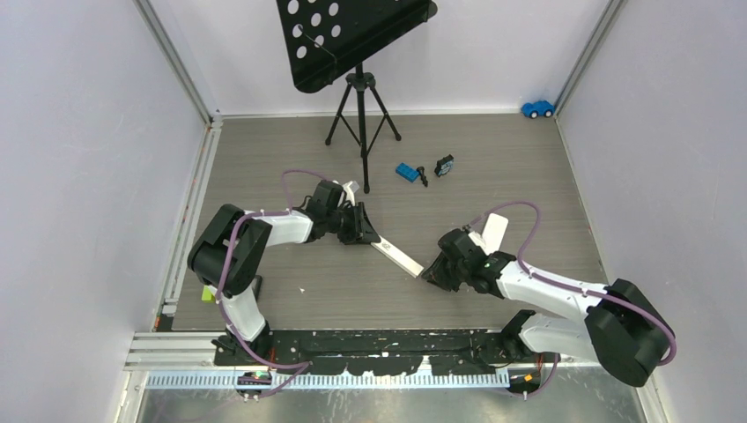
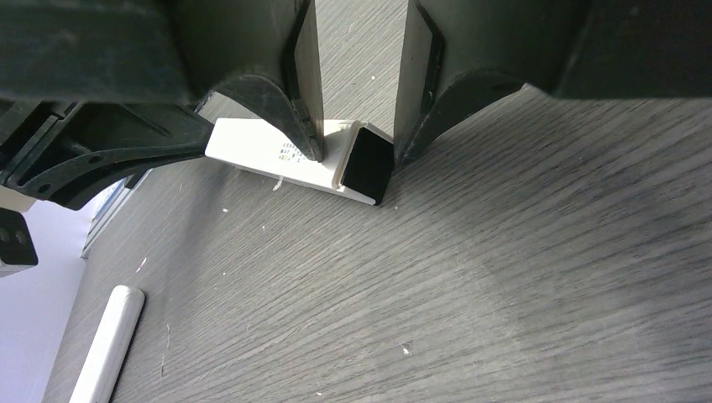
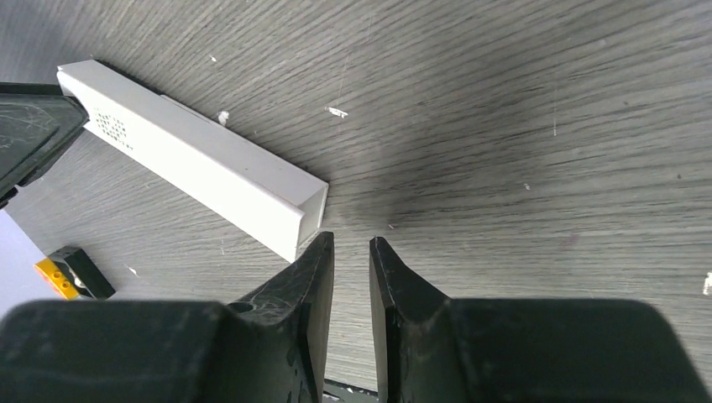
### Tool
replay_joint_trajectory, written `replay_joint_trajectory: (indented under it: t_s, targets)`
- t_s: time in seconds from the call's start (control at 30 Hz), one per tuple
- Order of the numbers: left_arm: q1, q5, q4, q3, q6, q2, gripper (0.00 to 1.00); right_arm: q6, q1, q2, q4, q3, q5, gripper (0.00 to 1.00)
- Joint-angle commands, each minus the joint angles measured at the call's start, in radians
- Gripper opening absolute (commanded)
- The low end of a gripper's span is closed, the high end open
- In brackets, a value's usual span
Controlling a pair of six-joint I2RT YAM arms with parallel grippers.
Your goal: Load the batteries into the remote control
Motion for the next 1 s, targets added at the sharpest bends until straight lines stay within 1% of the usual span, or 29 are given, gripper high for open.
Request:
replay_joint_trajectory:
  t_s: [0.0,0.1,0.3,0.4,0.5,0.63,0.67,0.87,0.97]
  targets:
    - [-0.014,-0.197,-0.171,-0.046,0.075,0.083,0.34,-0.016,-0.003,0.015,0.037,-0.001,0.002,0.26]
    - [-0.014,-0.197,-0.169,-0.047,0.074,0.084,0.32,-0.017,-0.004,-0.002,0.045,-0.001,-0.008,0.26]
    - [-0.014,-0.192,-0.169,-0.045,0.075,0.084,0.32,-0.036,-0.004,-0.132,0.057,-0.004,-0.021,0.28]
    - [-0.014,-0.191,-0.170,-0.043,0.077,0.086,0.32,-0.043,-0.003,-0.165,0.041,-0.001,0.006,0.35]
    - [-0.014,-0.190,-0.169,-0.041,0.078,0.090,0.32,-0.055,-0.003,-0.127,0.026,0.017,0.038,0.40]
    - [-0.014,-0.183,-0.168,-0.039,0.078,0.099,0.31,-0.060,-0.003,-0.033,0.026,0.042,0.054,0.41]
    - [-0.014,-0.183,-0.167,-0.038,0.078,0.100,0.31,-0.059,-0.003,-0.012,0.026,0.045,0.059,0.40]
    - [-0.014,-0.181,-0.170,-0.040,0.079,0.095,0.30,-0.041,-0.004,0.048,0.026,0.042,0.082,0.26]
    - [-0.014,-0.181,-0.172,-0.040,0.082,0.091,0.29,-0.041,-0.003,0.036,0.019,0.036,0.082,0.25]
